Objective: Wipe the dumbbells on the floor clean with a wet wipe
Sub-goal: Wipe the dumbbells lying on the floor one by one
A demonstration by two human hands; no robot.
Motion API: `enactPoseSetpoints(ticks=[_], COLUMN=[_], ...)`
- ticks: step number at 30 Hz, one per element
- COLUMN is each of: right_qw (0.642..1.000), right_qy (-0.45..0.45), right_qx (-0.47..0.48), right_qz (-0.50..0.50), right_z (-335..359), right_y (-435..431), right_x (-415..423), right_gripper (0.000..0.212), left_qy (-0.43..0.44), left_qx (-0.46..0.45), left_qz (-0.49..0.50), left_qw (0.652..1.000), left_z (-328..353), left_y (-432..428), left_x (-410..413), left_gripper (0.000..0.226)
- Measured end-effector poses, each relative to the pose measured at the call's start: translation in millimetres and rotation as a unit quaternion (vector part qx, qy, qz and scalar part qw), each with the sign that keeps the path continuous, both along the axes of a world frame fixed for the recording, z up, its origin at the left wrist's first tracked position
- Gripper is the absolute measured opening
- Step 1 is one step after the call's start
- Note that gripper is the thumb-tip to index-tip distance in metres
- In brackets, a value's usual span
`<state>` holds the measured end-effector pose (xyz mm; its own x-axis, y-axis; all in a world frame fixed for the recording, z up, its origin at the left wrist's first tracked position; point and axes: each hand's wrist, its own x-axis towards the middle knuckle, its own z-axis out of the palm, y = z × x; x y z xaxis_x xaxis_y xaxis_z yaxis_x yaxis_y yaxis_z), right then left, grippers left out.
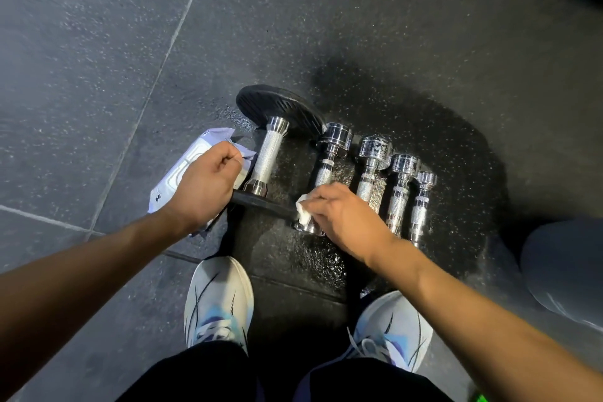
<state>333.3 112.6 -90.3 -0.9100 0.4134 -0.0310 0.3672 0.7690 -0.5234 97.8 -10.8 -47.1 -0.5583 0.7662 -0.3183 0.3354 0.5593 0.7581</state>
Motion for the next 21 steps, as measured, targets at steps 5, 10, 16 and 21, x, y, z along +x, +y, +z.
enactPoseSetpoints(ticks=[5,10,16,21], right_qw=[0.999,0.997,0.992,0.993], right_qy=[-0.033,-0.066,-0.108,-0.101], right_qx=[-0.03,-0.025,-0.022,0.03], right_qz=[0.011,0.003,0.059,0.051], right_z=[5,27,29,38], right_y=[7,22,10,-22], right_x=[13,17,-1,26], right_gripper=[0.033,0.029,0.032,0.036], left_qy=[-0.002,0.008,0.002,-0.009], left_qx=[0.007,0.012,0.012,0.015], left_qz=[0.003,0.001,0.008,0.016], left_qw=[1.0,1.0,1.0,1.0], left_z=[-2,-3,-3,-4], left_y=[0,1,1,1], left_x=[0,0,1,1], left_gripper=[0.02,0.02,0.019,0.019])
